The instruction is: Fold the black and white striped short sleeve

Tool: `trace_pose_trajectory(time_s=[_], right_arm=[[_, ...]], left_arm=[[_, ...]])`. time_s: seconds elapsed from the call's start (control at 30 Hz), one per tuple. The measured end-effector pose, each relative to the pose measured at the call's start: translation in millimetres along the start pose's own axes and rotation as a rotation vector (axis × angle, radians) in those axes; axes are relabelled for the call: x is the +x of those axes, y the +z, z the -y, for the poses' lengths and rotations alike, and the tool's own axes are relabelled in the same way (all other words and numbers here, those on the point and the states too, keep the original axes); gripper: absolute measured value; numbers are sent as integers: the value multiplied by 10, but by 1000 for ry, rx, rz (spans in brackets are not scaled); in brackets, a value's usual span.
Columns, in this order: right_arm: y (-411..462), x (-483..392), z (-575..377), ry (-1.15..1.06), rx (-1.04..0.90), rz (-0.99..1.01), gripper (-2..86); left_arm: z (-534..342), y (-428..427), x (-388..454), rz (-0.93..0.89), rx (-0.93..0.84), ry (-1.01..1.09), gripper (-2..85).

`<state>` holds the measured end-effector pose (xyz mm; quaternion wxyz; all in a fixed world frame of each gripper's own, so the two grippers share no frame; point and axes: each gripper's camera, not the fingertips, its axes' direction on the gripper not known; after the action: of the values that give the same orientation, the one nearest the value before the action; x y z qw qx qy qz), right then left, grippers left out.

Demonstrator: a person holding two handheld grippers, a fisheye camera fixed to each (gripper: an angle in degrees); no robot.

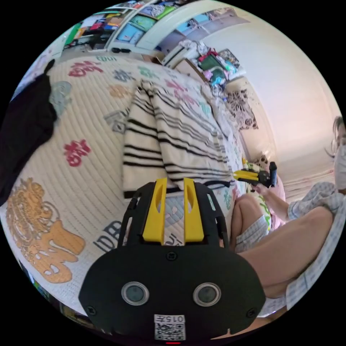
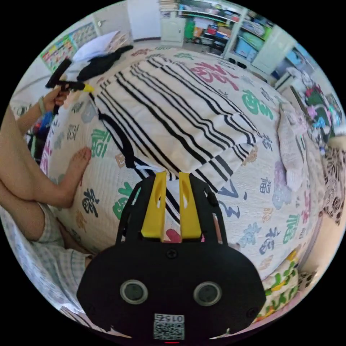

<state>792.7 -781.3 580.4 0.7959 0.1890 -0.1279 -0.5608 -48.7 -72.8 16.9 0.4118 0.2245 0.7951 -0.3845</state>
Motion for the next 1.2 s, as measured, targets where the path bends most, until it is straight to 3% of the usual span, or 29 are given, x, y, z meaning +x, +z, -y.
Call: trace_pose_trajectory(time_s=[0.13, 0.2, 0.3, 0.5, 0.67, 0.83, 1.07, 1.2], right_arm=[[-102, 1210, -24, 415, 189, 251, 52], [-40, 1631, 11, 485, 249, 354, 63], [142, 2240, 100, 627, 255, 402, 74], [411, 3086, 171, 804, 216, 411, 77], [544, 3497, 219, 784, 171, 424, 43], [571, 3847, 195, 778, 157, 434, -2], [474, 4282, 18, 782, 169, 391, -7], [556, 4405, 1, 782, 180, 391, -6]], left_arm=[[583, -262, -224, 63, 176, -56, 87], [923, -185, -352, 41, 201, -89, 92], [1452, 66, -590, -28, 172, -162, 97], [2081, 414, -679, 13, 56, -153, 86], [2254, 464, -814, 2, 27, -163, 44], [2257, 341, -1062, -142, 96, -202, 2], [2247, 212, -1198, -99, 147, -229, -3], [2252, 271, -1320, -162, 147, -254, 19]])
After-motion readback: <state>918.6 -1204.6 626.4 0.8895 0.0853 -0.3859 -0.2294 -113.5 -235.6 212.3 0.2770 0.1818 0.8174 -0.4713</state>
